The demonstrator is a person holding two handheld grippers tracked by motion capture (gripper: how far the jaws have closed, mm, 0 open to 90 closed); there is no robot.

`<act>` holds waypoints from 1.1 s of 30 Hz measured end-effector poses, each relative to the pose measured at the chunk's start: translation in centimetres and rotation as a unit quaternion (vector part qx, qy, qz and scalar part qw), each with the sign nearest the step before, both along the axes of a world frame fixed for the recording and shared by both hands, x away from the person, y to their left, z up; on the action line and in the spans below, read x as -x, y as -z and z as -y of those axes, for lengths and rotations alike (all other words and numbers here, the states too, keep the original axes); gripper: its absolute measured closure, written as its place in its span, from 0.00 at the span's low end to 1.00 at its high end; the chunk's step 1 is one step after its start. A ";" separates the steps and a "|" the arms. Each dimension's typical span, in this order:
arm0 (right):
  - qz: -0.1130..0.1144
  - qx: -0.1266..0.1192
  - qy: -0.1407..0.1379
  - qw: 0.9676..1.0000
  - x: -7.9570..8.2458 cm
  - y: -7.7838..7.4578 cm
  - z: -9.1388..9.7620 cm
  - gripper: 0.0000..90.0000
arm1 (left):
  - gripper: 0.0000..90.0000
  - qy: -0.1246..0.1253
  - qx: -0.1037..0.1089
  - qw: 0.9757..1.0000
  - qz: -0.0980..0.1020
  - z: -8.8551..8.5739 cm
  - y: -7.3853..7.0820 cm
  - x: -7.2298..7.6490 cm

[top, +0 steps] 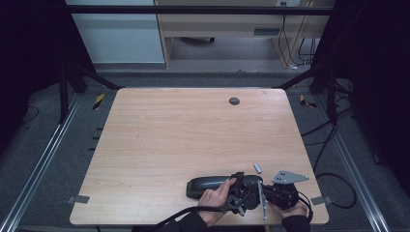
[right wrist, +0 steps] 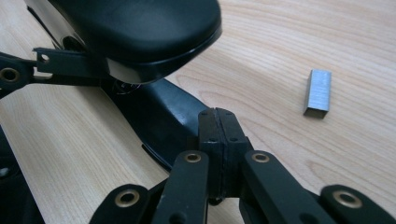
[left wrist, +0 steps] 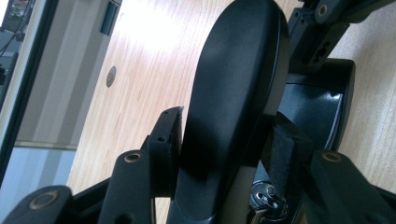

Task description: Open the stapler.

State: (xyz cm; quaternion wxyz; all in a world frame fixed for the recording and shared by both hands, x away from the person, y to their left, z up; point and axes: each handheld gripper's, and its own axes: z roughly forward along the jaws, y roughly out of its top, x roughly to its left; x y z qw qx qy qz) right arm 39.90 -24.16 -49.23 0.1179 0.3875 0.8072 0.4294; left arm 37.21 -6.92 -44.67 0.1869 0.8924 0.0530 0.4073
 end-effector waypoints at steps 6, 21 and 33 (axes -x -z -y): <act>-0.008 0.000 -0.004 1.000 -0.1 0.1 -0.2 1.00 | 0.57 0.001 -0.002 1.000 0.001 0.0 0.0 0.0; -0.016 0.005 -0.012 1.000 -0.2 0.4 -0.5 1.00 | 0.58 0.004 -0.005 1.000 0.003 0.1 0.0 0.0; -0.019 -0.002 -0.013 1.000 -0.3 0.5 -0.5 1.00 | 0.58 0.005 -0.008 1.000 0.005 0.0 -0.1 0.0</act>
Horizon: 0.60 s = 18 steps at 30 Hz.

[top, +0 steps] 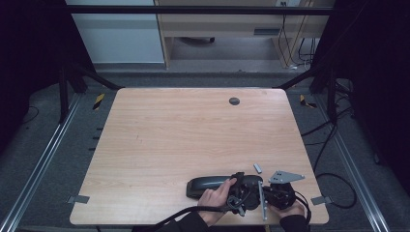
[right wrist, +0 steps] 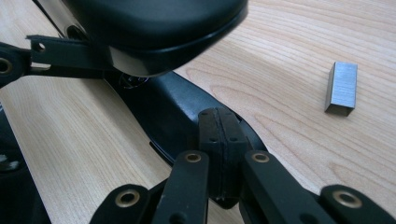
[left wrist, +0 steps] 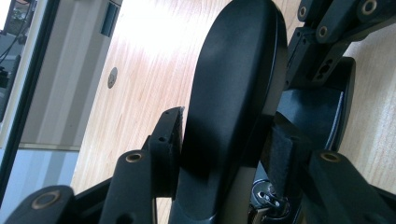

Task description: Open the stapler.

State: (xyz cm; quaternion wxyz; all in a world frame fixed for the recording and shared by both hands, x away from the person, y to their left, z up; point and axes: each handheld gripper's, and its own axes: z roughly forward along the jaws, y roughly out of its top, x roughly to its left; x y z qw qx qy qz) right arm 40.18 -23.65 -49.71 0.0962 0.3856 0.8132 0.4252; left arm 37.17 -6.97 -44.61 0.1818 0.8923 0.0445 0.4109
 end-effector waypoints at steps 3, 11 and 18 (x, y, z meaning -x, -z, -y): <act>-0.004 -0.001 0.001 1.000 0.0 0.0 0.0 1.00 | 0.58 0.000 0.001 1.000 0.002 -0.1 -0.1 0.0; -0.003 0.001 0.002 1.000 0.0 0.0 0.0 1.00 | 0.59 0.000 0.013 1.000 0.003 -0.5 -0.9 0.0; -0.001 0.001 0.002 1.000 0.0 0.0 0.0 1.00 | 0.59 -0.003 0.028 1.000 0.002 -0.9 -1.4 0.1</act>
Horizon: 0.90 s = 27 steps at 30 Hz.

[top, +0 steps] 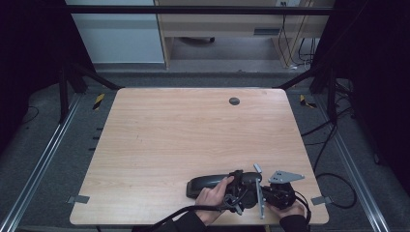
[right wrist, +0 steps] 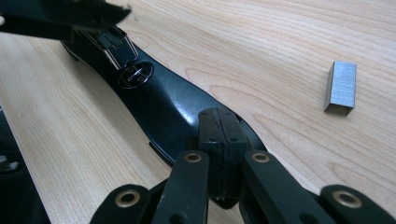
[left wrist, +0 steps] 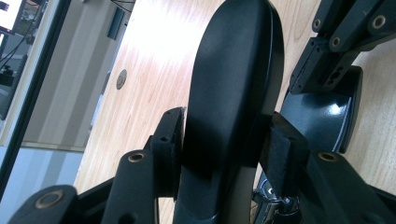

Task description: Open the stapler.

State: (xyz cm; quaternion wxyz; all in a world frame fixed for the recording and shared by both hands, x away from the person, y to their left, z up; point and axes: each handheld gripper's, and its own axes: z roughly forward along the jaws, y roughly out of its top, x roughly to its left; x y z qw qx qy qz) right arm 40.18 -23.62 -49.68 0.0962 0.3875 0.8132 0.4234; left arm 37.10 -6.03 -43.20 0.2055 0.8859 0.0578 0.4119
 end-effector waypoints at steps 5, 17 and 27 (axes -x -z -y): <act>0.002 0.001 0.000 1.000 0.0 0.0 0.0 1.00 | 0.60 0.000 0.011 1.000 0.003 -0.3 -0.4 0.1; 0.010 0.008 0.004 1.000 0.1 0.0 -0.2 1.00 | 0.60 -0.004 0.021 1.000 0.007 -0.9 -1.0 0.2; 0.016 0.014 0.006 1.000 0.2 0.0 -0.4 1.00 | 0.61 -0.008 0.039 0.999 0.004 -1.3 -1.5 0.2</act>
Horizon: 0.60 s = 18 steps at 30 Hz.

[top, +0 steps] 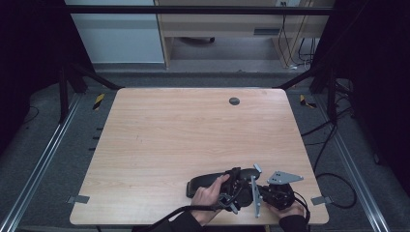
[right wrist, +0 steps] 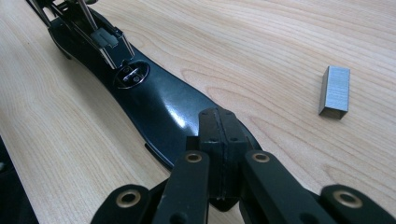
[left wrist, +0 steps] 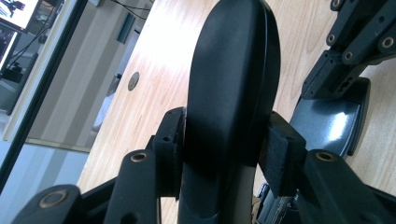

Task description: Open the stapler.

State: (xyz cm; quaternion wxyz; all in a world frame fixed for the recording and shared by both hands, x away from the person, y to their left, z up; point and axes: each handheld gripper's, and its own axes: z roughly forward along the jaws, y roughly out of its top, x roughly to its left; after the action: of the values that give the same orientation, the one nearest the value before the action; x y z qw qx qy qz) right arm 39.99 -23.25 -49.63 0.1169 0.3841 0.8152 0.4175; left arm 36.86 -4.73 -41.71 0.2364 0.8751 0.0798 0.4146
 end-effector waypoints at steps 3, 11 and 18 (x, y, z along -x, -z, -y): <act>-0.005 -0.001 0.001 1.000 0.0 -0.1 0.0 1.00 | 0.61 -0.001 0.002 1.000 0.001 -0.1 -0.1 0.0; 0.004 0.007 -0.003 1.000 0.1 -0.1 -0.1 1.00 | 0.61 -0.002 0.001 1.000 0.003 -0.3 -0.3 0.1; 0.003 0.004 -0.001 1.000 0.0 0.0 0.0 1.00 | 0.61 -0.006 0.026 1.000 0.001 -0.6 -0.5 0.1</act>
State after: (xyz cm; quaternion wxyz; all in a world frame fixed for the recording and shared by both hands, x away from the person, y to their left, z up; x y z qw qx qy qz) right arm 39.95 -23.22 -49.61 0.1201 0.3813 0.8169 0.4157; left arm 36.79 -4.17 -41.21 0.2564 0.8676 0.0955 0.4151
